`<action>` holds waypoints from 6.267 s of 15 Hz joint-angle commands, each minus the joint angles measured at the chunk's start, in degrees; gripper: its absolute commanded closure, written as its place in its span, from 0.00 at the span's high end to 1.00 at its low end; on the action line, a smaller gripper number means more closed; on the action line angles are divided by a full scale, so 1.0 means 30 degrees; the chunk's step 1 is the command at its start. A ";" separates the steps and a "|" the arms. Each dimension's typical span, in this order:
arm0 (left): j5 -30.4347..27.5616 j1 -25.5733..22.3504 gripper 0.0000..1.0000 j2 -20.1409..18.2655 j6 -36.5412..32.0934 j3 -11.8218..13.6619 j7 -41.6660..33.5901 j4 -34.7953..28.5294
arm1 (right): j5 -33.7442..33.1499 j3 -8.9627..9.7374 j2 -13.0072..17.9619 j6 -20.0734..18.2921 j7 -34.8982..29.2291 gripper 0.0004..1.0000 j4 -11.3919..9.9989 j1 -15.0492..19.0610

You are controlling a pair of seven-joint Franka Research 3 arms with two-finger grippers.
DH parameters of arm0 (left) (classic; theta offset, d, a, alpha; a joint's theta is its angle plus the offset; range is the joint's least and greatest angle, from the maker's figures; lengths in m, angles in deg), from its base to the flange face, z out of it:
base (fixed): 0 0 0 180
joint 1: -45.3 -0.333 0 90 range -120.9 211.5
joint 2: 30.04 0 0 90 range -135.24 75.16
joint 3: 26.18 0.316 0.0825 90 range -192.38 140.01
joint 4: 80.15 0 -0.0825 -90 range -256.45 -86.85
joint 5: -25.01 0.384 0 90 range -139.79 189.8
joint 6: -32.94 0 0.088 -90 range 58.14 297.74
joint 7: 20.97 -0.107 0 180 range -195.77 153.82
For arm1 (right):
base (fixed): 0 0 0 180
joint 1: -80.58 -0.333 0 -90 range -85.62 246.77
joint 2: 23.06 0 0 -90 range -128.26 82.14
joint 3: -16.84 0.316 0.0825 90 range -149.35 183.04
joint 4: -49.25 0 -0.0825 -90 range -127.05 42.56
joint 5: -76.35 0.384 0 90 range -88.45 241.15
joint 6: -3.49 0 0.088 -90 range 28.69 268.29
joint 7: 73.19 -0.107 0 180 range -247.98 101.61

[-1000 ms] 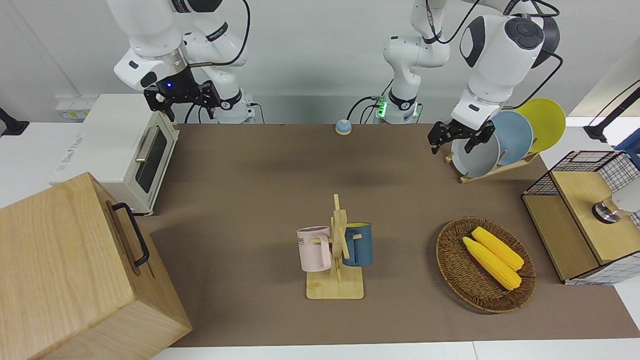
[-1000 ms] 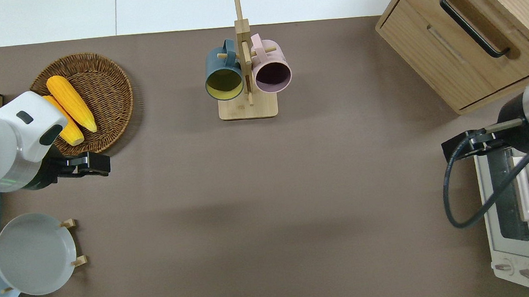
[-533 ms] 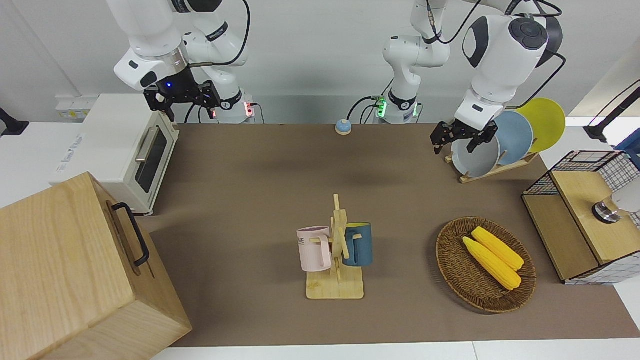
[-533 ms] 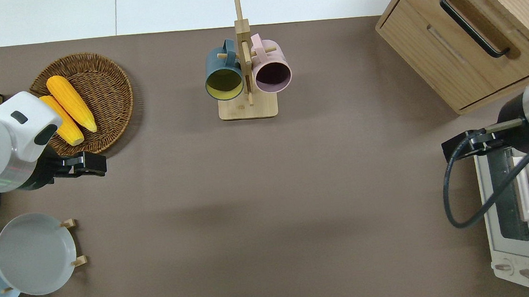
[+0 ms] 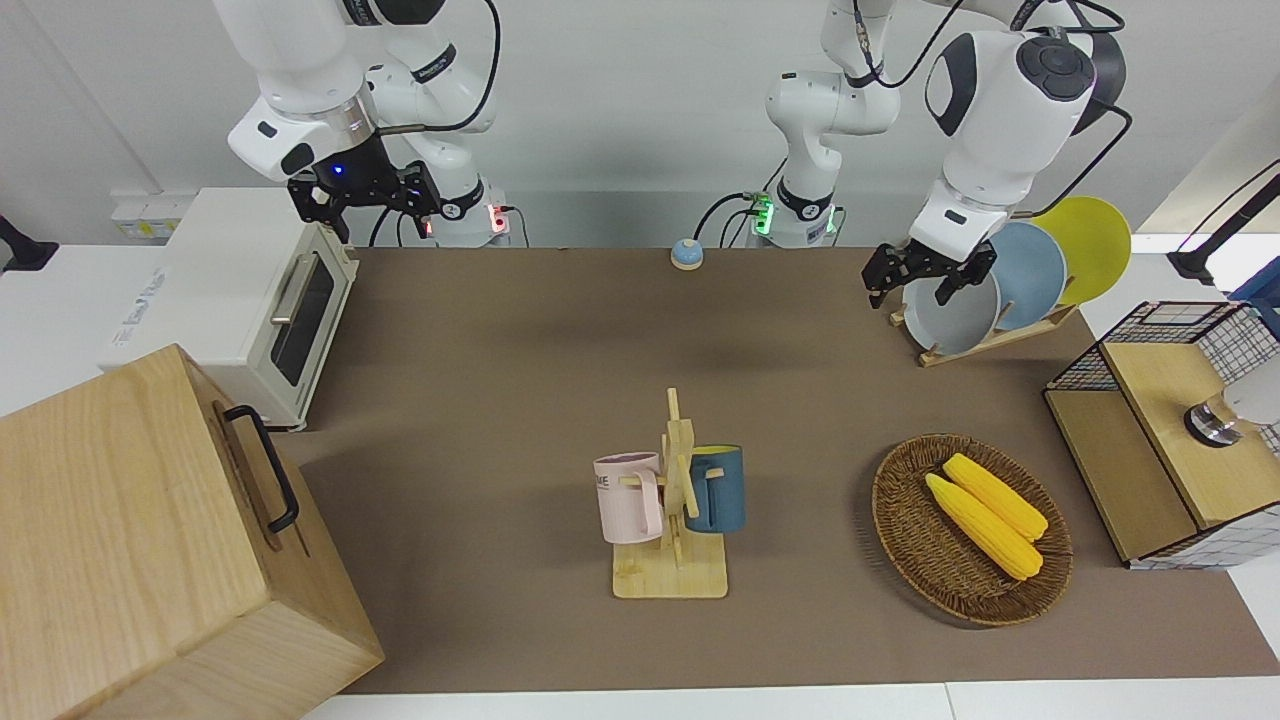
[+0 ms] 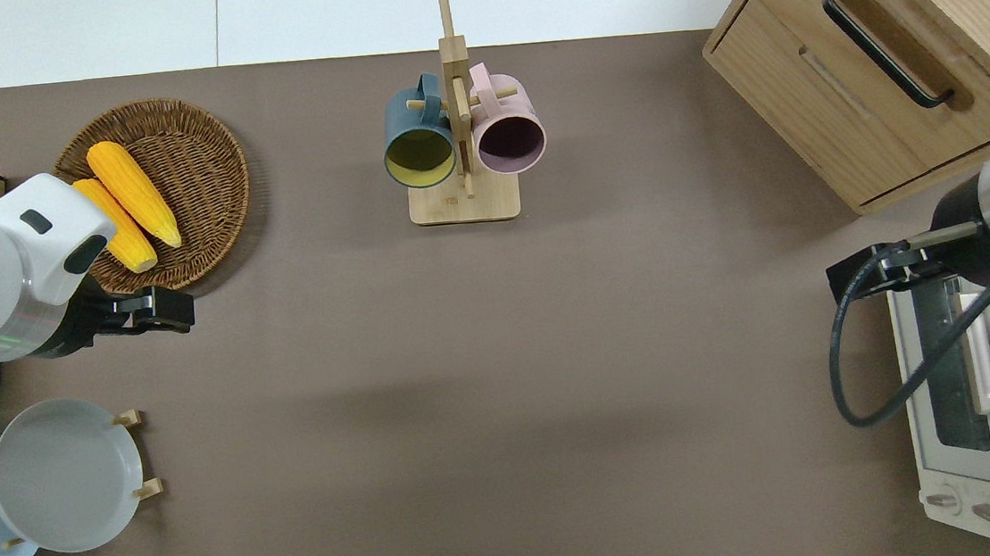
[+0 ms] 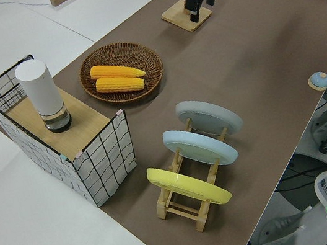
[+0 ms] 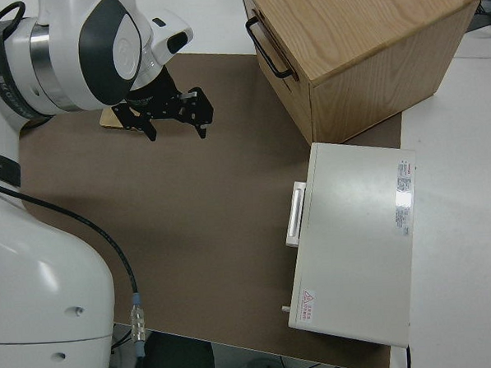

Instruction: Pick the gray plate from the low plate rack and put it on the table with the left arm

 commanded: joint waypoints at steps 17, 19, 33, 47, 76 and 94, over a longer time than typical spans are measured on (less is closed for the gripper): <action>1.0741 -0.2016 1.00 -0.5590 -0.0300 0.0048 0.0229 -0.6680 | -0.0123 0.0375 0.0038 -0.0206 -0.0226 0.98 0.0138 0.0441; 1.1092 -0.2164 1.00 -0.5560 -0.0271 0.0631 0.0811 -0.7089 | -0.0123 0.0404 0.0038 -0.0235 -0.0226 0.98 0.0138 0.0441; 0.7490 -0.2018 0.99 -0.5531 0.3652 0.3094 0.1724 -1.0605 | -0.0094 0.0404 0.0038 -0.0206 -0.0226 0.98 0.0138 0.0441; 0.5146 -0.2047 0.40 -0.5034 0.5090 0.3887 0.1342 -1.1632 | -0.0094 0.0404 0.0038 -0.0206 -0.0226 0.98 0.0138 0.0441; 0.3303 -0.0934 0.00 -0.5238 -0.1522 0.3360 0.1255 -0.5283 | -0.0094 0.0404 0.0038 -0.0206 -0.0226 0.98 0.0109 0.0441; -0.7534 -0.0934 0.00 -0.3981 -0.3055 0.3447 0.0817 -0.4541 | -0.0094 0.0404 0.0038 -0.0206 -0.0226 0.98 0.0109 0.0441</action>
